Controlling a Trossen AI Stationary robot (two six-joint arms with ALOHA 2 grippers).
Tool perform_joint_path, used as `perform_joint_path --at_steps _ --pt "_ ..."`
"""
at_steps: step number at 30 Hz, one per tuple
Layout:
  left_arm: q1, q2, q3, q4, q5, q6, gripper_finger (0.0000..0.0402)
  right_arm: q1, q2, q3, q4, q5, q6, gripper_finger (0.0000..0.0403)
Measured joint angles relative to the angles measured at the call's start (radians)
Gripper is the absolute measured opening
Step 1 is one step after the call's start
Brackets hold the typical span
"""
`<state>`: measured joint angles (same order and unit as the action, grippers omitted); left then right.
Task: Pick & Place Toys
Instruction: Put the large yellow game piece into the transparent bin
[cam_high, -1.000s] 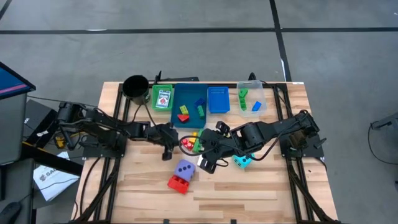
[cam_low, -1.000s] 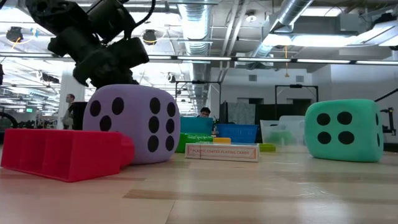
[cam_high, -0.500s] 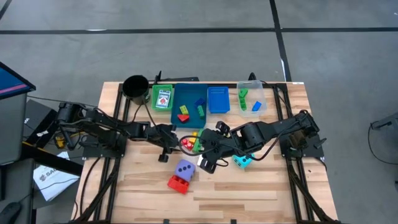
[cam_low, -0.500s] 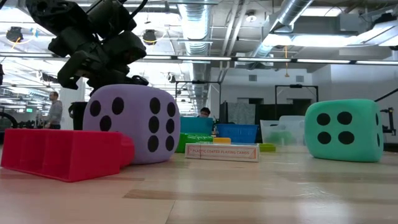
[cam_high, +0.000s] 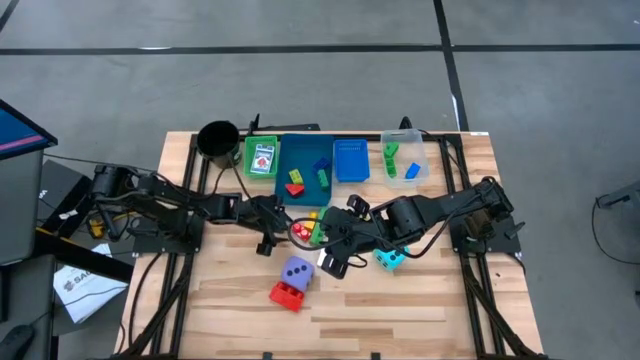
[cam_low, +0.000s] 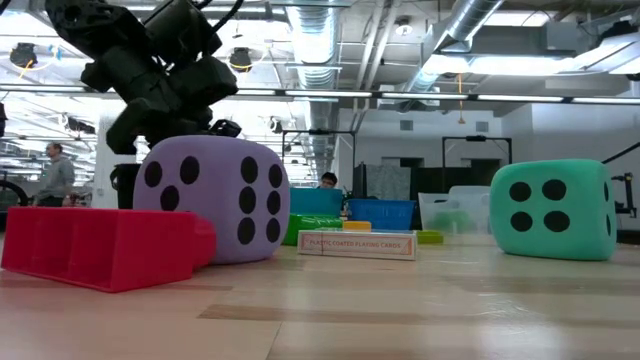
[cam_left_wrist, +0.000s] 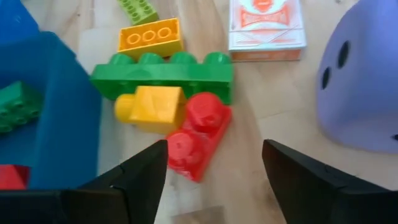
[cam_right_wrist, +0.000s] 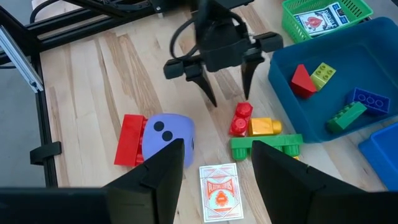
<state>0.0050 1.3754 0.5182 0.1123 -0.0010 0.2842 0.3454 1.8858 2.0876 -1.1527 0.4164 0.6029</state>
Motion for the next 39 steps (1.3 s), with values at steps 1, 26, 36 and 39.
perform_joint_path --at_steps 1,26,36,39 --pt "0.007 0.0 0.0 0.0 0.0 0.021 0.0259 0.0 0.0 0.0 0.0 0.0 0.0 0.0184" --pt "0.048 0.203 0.001 0.15 0.057 0.06 0.0259 0.001 0.0 0.0 0.008 0.001 0.027 0.0184" --pt "0.045 0.207 0.002 0.157 0.114 0.047 0.0245 -0.008 0.0 0.0 0.004 0.001 0.026 0.0184" --pt "0.027 0.206 0.002 0.157 0.171 0.004 0.0229 -0.008 0.0 0.0 0.003 0.001 0.026 0.0184"
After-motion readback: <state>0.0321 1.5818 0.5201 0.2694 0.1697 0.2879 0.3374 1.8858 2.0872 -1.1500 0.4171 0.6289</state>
